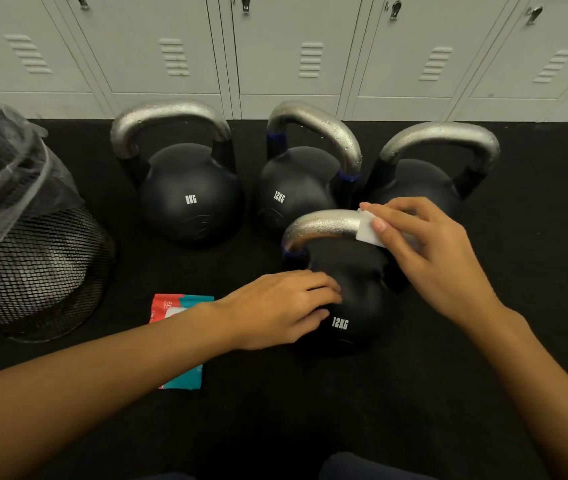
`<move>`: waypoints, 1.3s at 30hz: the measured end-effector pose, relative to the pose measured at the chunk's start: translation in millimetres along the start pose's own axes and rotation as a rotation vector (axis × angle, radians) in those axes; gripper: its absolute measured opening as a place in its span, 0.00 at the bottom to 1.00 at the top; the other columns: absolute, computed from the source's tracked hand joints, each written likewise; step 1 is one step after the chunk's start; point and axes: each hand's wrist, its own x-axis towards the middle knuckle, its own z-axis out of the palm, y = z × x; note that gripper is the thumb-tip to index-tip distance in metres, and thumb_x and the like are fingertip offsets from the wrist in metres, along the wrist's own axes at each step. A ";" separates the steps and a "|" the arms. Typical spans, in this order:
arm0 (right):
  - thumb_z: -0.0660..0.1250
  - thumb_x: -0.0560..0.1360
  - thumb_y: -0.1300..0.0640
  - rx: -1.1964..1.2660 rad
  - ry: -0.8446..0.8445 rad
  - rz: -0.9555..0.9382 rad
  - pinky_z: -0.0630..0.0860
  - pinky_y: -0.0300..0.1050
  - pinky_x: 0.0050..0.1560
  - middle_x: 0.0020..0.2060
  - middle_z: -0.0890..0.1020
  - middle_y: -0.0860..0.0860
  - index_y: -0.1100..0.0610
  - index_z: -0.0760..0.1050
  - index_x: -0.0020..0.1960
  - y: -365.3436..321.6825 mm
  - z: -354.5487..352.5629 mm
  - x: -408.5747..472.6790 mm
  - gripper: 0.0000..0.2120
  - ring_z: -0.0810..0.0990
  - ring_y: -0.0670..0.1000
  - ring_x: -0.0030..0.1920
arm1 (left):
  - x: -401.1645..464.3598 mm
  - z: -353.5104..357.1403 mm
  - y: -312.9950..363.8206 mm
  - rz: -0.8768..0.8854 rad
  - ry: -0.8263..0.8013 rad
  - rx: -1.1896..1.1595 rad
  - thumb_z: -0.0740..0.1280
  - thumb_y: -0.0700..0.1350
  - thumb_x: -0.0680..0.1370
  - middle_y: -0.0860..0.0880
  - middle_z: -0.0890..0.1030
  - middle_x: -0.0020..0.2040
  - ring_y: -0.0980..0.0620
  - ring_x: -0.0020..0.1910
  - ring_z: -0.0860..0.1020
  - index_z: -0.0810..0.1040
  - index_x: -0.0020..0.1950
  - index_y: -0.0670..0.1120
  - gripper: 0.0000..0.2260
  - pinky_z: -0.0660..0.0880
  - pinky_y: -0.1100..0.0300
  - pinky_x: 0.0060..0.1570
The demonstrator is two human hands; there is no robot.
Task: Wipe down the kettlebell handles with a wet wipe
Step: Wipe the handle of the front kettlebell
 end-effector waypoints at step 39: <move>0.52 0.82 0.40 -0.065 -0.066 0.433 0.68 0.49 0.49 0.36 0.80 0.47 0.51 0.80 0.43 -26.6 8.6 33.5 0.24 0.76 0.48 0.42 | 51.7 -44.0 -61.4 -0.609 0.010 -1.082 0.57 0.47 0.81 0.46 0.77 0.39 0.52 0.40 0.74 0.78 0.42 0.45 0.13 0.68 0.58 0.46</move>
